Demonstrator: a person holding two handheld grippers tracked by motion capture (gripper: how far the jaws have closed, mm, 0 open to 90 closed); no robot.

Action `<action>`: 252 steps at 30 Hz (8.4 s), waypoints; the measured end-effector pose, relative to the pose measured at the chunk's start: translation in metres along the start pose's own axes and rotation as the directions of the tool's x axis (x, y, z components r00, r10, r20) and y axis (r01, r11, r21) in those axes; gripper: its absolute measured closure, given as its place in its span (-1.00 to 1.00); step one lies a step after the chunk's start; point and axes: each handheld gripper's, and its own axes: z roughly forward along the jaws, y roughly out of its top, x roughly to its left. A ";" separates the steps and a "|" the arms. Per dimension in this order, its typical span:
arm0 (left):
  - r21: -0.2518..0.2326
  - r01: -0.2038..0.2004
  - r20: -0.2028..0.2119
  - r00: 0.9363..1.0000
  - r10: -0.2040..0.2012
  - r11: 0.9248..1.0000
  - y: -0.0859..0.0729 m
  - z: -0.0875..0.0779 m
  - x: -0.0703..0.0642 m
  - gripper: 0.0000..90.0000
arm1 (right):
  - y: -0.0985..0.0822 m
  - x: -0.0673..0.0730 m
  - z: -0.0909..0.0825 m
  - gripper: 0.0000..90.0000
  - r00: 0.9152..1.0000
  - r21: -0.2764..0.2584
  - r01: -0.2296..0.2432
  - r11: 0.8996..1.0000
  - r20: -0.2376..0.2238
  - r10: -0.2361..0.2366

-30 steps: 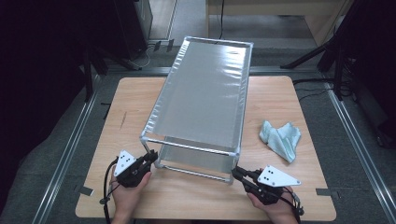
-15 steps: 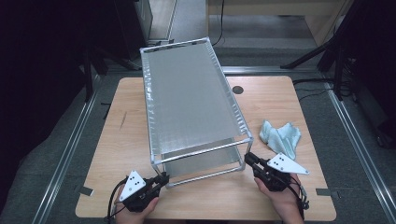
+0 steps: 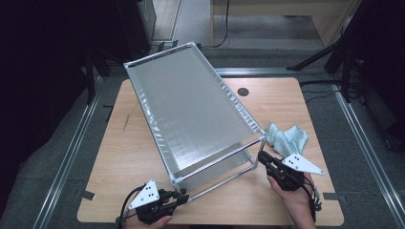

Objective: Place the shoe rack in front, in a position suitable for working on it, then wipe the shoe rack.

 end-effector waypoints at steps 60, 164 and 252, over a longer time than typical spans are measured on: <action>-0.056 0.001 -0.238 0.971 -0.014 0.998 -0.010 0.014 -0.008 -0.26 | -0.015 -0.111 0.029 -0.39 0.898 0.205 -0.236 0.950 0.419 0.133; -0.032 -0.115 -0.160 0.981 0.109 0.993 0.000 0.042 -0.050 0.74 | 0.099 0.039 -0.002 0.53 0.996 -0.136 0.079 0.988 0.052 -0.073; -0.012 -0.062 -0.036 0.997 0.061 0.998 0.013 0.068 -0.017 0.74 | 0.100 0.126 0.010 0.62 0.984 -0.008 0.177 0.984 -0.030 -0.178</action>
